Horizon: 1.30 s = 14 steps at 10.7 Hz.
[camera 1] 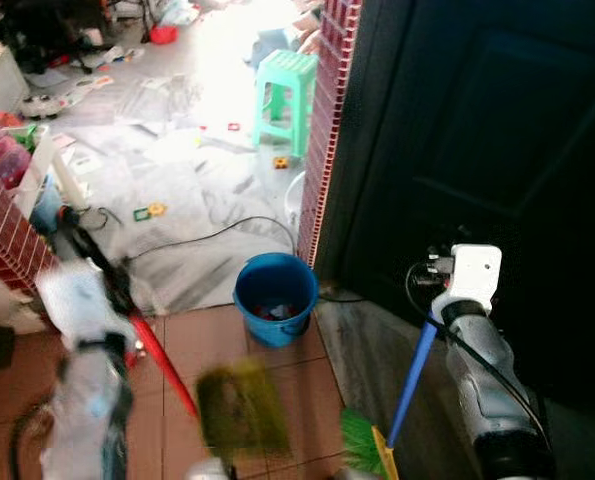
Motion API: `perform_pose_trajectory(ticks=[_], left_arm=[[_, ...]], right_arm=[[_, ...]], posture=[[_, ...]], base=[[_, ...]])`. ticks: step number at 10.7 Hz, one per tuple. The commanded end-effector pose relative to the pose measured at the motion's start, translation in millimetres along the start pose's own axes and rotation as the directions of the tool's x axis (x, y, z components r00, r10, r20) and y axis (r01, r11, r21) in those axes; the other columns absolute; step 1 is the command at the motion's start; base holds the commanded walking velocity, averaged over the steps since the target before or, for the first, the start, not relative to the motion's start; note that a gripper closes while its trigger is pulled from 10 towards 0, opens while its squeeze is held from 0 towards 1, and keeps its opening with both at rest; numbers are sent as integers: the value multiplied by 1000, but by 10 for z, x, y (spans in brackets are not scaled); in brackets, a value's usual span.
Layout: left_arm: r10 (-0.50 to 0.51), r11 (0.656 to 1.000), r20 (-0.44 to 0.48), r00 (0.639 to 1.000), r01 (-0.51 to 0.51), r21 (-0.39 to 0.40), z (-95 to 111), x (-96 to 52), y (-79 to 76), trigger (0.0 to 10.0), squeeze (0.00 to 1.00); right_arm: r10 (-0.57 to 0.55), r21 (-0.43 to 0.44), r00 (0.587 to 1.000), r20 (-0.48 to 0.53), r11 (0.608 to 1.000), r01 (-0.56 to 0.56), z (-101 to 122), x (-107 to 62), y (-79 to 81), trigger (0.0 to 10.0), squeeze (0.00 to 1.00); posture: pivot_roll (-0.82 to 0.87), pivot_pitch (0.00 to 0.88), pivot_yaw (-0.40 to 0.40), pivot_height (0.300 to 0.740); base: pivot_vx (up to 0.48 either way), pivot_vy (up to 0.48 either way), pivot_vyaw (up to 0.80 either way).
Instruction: Sweep floor
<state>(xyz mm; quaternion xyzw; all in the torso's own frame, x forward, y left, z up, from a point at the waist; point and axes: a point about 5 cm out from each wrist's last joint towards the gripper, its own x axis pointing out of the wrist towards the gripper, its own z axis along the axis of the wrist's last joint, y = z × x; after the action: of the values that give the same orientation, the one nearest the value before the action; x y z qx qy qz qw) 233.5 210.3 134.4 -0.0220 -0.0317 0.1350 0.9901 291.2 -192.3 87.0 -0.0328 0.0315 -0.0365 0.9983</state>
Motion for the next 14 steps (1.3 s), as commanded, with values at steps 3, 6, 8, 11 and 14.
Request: perform_pose_trajectory(ticks=[3,6,8,11,14], left_arm=[[39,999,209,977,-36,-15,551,87,-1,10000,0],[110,993,282,953,-116,3,832,137,119,10000,0],[154,986,298,942,-166,14,891,194,222,10000,0],[137,988,392,910,-156,16,1188,419,229,10000,0],[77,997,446,892,-72,-29,1369,634,78,10000,0]], right_arm=[[30,-38,999,31,999,-29,74,124,19,10000,0],[58,-37,998,36,998,-57,90,238,108,10000,0],[63,-36,997,46,997,-61,103,262,131,10000,0],[44,-36,998,54,998,-42,90,271,82,10000,0],[27,-30,997,71,999,-25,112,270,70,10000,0]], posture=[[34,0,-81,740],[63,0,-100,740],[54,0,-94,740],[36,0,-79,740],[10,0,-54,740]], base=[[0,0,0],[0,0,0],[0,0,0],[0,0,0],[0,0,0]])
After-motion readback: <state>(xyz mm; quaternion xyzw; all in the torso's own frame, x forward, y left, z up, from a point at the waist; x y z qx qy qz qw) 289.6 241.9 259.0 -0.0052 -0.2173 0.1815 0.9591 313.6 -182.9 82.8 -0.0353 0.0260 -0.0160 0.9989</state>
